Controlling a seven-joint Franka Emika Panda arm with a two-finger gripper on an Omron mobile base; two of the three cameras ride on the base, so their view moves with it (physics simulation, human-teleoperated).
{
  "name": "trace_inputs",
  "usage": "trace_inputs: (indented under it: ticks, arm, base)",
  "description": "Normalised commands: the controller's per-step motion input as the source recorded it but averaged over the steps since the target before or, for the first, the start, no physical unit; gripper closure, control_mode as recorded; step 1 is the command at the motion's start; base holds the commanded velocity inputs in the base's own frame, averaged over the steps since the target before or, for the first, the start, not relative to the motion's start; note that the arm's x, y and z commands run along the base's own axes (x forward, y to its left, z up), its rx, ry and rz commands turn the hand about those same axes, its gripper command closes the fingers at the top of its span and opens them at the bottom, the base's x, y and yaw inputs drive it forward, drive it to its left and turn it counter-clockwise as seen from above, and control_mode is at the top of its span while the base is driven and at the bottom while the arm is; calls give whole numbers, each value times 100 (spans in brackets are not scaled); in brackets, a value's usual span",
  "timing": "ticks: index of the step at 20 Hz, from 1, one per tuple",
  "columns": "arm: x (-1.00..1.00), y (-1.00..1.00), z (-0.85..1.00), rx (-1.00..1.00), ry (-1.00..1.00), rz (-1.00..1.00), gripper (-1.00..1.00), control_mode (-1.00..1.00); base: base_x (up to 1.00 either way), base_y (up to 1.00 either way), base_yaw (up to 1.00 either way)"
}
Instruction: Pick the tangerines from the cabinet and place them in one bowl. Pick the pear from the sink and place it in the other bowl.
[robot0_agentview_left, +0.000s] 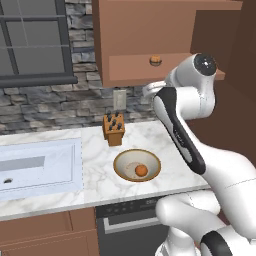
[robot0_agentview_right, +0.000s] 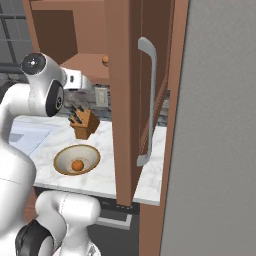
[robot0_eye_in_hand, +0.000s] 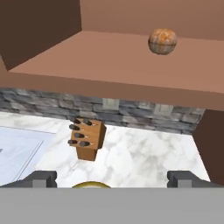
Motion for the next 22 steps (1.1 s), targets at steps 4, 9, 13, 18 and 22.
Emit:
trace_inputs:
  ticks: [4, 9, 13, 18, 22]
  arm:
    - [-3, -4, 29, -4, 0, 0, -100, -100]
    - [32, -21, 28, 0, 0, 0, -100, -100]
    - [44, -28, 17, 0, 0, 0, -100, -100]
    - [49, -26, 7, 0, 0, 0, -100, -100]
    - [46, -19, 0, 0, 0, 0, -100, -100]
  base:
    - [0, 0, 0]
    - [0, 0, 0]
    - [0, 0, 0]
    - [0, 0, 0]
    - [0, 0, 0]
